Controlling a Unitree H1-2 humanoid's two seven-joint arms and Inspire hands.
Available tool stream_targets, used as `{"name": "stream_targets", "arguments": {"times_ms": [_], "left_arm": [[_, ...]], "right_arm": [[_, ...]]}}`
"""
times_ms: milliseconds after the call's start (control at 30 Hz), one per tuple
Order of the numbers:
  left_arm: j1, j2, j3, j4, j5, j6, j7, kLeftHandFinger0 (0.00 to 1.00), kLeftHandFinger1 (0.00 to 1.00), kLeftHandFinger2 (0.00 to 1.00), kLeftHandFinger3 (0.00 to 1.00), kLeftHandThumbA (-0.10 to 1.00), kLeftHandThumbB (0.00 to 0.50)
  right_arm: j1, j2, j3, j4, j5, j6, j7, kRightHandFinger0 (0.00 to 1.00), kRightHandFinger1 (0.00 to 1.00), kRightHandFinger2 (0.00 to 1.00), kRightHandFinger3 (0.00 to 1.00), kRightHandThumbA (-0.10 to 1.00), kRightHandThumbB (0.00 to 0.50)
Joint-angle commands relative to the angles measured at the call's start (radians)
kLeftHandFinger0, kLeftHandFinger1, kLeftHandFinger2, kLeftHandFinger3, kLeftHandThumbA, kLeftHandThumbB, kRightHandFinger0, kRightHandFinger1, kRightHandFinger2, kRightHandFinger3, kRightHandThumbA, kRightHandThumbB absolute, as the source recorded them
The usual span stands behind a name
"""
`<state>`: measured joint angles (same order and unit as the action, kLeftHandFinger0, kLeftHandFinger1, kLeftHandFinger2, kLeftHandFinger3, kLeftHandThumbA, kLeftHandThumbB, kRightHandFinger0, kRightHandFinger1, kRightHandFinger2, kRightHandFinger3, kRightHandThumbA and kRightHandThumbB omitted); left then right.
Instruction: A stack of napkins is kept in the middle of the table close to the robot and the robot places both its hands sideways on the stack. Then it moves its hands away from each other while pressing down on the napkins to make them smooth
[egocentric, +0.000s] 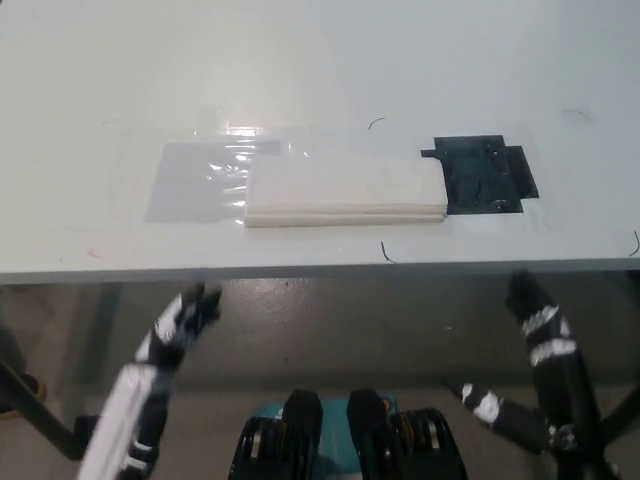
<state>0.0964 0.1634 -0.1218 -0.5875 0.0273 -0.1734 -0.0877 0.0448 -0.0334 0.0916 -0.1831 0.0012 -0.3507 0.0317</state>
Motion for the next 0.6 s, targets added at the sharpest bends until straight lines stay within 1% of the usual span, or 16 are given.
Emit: {"name": "stream_targets", "arguments": {"times_ms": [0,33,67,100,133,167,200,233,267,300,333,400,433,467,500,567], "left_arm": [[-0.290,0.004,-0.006,-0.070,-0.136,0.162,-0.046,1.00,1.00,1.00,1.00,1.00,0.361],[-0.340,0.002,-0.002,-0.025,-0.134,0.150,-0.048,1.00,1.00,1.00,1.00,1.00,0.332],[-0.404,-0.007,0.002,0.045,-0.126,0.132,-0.047,1.00,1.00,1.00,1.00,1.00,0.356],[-0.428,-0.020,0.004,0.081,-0.120,0.135,-0.040,1.00,1.00,1.00,1.00,1.00,0.367],[-0.464,-0.032,0.009,0.133,-0.093,0.144,-0.027,1.00,1.00,1.00,1.00,1.00,0.396],[-0.510,-0.046,0.015,0.198,-0.064,0.147,-0.010,1.00,1.00,1.00,1.00,1.00,0.429],[-0.568,-0.067,0.023,0.280,-0.051,0.145,0.010,1.00,1.00,1.00,1.00,1.00,0.447],[-0.590,-0.071,0.025,0.312,-0.047,0.137,0.013,1.00,1.00,1.00,1.00,1.00,0.450],[-0.631,-0.078,0.027,0.378,-0.034,0.110,0.020,1.00,1.00,1.00,1.00,1.00,0.434],[-0.678,-0.088,0.029,0.459,-0.013,0.075,0.030,1.00,1.00,1.00,1.00,1.00,0.427],[-0.697,-0.094,0.030,0.496,0.000,0.063,0.035,1.00,1.00,1.00,1.00,1.00,0.426],[-0.756,-0.099,0.027,0.614,0.032,0.042,0.047,1.00,1.00,1.00,1.00,1.00,0.454],[-0.803,-0.106,0.030,0.692,0.025,0.033,0.048,1.00,1.00,1.00,1.00,1.00,0.455],[-0.820,-0.108,0.031,0.720,0.024,0.029,0.048,1.00,1.00,1.00,1.00,1.00,0.446],[-0.854,-0.112,0.033,0.778,0.024,0.018,0.051,1.00,1.00,1.00,1.00,1.00,0.424],[-0.922,-0.122,0.047,0.886,0.008,0.016,0.055,1.00,1.00,1.00,1.00,1.00,0.423]], "right_arm": [[-0.218,0.013,0.013,-0.112,0.067,0.055,0.033,1.00,1.00,1.00,1.00,1.00,0.395],[-0.257,0.016,0.011,-0.096,0.065,0.070,0.033,1.00,1.00,1.00,1.00,1.00,0.435],[-0.312,0.018,0.010,-0.065,0.071,0.082,0.037,1.00,1.00,1.00,1.00,1.00,0.453],[-0.338,0.017,0.009,-0.048,0.078,0.090,0.040,1.00,1.00,1.00,1.00,1.00,0.456],[-0.375,0.024,0.005,-0.037,0.093,0.133,0.037,1.00,1.00,1.00,1.00,1.00,0.467],[-0.419,0.035,0.000,-0.015,0.125,0.168,0.035,1.00,1.00,1.00,1.00,1.00,0.466],[-0.478,0.049,-0.009,0.024,0.138,0.192,0.026,1.00,1.00,1.00,1.00,1.00,0.439],[-0.501,0.053,-0.013,0.041,0.144,0.195,0.024,1.00,1.00,1.00,1.00,1.00,0.420],[-0.542,0.062,-0.022,0.074,0.169,0.197,0.022,1.00,1.00,1.00,1.00,1.00,0.392],[-0.590,0.077,-0.037,0.117,0.209,0.202,0.019,1.00,1.00,1.00,1.00,1.00,0.376],[-0.611,0.087,-0.047,0.140,0.222,0.204,0.014,1.00,1.00,1.00,1.00,1.00,0.373],[-0.666,0.112,-0.066,0.209,0.213,0.209,-0.012,1.00,1.00,1.00,1.00,1.00,0.365],[-0.712,0.126,-0.081,0.270,0.220,0.204,-0.021,1.00,1.00,1.00,1.00,1.00,0.347],[-0.729,0.131,-0.088,0.293,0.224,0.205,-0.022,1.00,1.00,1.00,1.00,1.00,0.346],[-0.762,0.139,-0.101,0.335,0.232,0.212,-0.027,1.00,1.00,1.00,1.00,1.00,0.347],[-0.829,0.139,-0.121,0.423,0.233,0.207,-0.023,1.00,1.00,1.00,1.00,1.00,0.331]]}}
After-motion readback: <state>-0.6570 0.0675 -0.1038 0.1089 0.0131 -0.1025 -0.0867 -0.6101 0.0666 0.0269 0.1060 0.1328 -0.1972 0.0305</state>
